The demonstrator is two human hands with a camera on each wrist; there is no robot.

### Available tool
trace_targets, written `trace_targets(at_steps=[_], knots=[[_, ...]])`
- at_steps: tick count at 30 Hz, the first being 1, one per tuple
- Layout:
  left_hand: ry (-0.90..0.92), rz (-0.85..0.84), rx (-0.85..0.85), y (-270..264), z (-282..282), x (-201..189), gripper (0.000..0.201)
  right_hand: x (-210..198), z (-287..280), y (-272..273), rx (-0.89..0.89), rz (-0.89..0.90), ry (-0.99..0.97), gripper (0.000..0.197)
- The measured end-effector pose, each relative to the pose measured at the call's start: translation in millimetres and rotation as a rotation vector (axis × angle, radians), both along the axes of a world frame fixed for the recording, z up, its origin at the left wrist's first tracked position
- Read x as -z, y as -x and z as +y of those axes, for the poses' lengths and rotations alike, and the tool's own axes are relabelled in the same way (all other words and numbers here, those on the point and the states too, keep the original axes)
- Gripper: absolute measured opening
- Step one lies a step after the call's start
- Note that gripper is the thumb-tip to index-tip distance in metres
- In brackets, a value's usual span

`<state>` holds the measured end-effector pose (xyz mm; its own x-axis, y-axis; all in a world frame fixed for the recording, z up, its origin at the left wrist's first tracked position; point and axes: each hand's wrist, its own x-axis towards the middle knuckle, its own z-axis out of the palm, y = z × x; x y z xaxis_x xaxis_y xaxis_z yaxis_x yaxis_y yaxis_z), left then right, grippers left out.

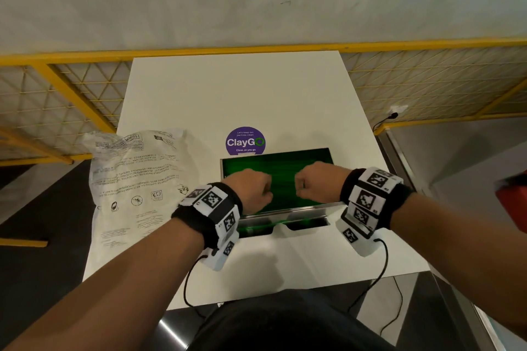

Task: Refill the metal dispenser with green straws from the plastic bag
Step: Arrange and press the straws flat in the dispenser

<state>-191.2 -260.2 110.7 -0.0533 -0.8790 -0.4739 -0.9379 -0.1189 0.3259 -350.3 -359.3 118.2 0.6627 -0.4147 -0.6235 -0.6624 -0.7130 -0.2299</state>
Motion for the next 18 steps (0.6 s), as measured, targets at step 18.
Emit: trace_targets(at_steps=[18], knots=[[-0.366,0.003,-0.031,13,8,14,0.058,21,14,1,0.015,0.238,-0.168,0.049]])
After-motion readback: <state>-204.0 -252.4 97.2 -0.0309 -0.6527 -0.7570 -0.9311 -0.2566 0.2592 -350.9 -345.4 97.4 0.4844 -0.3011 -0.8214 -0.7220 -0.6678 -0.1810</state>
